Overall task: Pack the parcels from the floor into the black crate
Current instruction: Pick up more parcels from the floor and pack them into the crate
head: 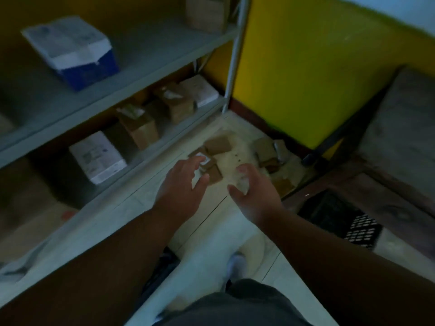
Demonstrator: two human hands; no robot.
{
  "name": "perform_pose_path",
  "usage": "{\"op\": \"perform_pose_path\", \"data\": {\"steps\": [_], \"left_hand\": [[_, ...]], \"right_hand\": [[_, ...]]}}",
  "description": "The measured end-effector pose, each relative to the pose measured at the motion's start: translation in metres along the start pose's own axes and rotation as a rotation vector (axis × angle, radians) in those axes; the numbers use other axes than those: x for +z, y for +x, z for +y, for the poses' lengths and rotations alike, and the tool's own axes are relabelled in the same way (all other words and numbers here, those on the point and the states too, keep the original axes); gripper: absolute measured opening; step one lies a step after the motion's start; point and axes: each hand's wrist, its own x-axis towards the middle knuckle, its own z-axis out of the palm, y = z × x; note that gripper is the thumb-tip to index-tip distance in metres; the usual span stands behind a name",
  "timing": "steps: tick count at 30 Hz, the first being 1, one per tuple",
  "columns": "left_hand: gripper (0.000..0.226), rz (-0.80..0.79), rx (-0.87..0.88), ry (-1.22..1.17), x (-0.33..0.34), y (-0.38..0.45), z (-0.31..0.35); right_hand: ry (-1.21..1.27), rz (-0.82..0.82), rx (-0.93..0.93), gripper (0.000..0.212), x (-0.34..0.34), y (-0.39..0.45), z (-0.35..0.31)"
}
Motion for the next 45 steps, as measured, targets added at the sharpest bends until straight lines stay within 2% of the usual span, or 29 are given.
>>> {"op": "perform_pose_path", "data": {"steps": [4, 8, 17, 21, 24, 29, 32, 34, 36, 40, 43, 45], "left_hand": [[0.053, -0.036, 0.04, 0.001, 0.057, 0.054, 0.047], [0.052, -0.074, 0.097, -0.021, 0.099, 0.094, 0.076], [0.058, -0.267, 0.202, 0.087, 0.141, 0.21, 0.092], [0.065, -0.381, 0.252, 0.101, 0.168, 0.278, 0.092], [0.069, -0.478, 0.341, 0.114, 0.19, 0.337, 0.086], [0.072, -0.578, 0.358, 0.14, 0.235, 0.42, 0.055], [0.071, -0.625, 0.345, 0.135, 0.274, 0.447, 0.027], [0.071, -0.646, 0.315, 0.136, 0.308, 0.456, 0.004], [0.073, -0.7, 0.269, 0.148, 0.351, 0.461, -0.025], [0.074, -0.79, 0.165, 0.232, 0.44, 0.458, -0.106], [0.072, -0.852, 0.07, 0.274, 0.497, 0.445, -0.164], [0.072, -0.896, 0.047, 0.295, 0.53, 0.439, -0.195]], "right_hand": [[-0.03, 0.015, 0.038, 0.054, -0.062, 0.039, 0.047], [0.026, 0.035, 0.075, 0.052, -0.094, 0.081, 0.082], [0.228, 0.133, 0.3, 0.056, -0.106, 0.165, 0.133], [0.17, 0.202, 0.397, 0.064, -0.109, 0.216, 0.156], [0.217, 0.258, 0.517, 0.067, -0.104, 0.259, 0.171], [0.342, 0.299, 0.706, 0.065, -0.069, 0.318, 0.204], [0.42, 0.33, 0.775, 0.047, -0.039, 0.341, 0.239], [0.497, 0.352, 0.856, 0.044, -0.01, 0.354, 0.271], [0.535, 0.359, 0.942, 0.049, 0.031, 0.363, 0.312], [0.583, 0.197, 1.069, 0.071, 0.138, 0.368, 0.386], [0.597, 0.148, 1.188, 0.067, 0.209, 0.365, 0.43], [0.587, 0.141, 1.214, 0.073, 0.245, 0.366, 0.456]]}}
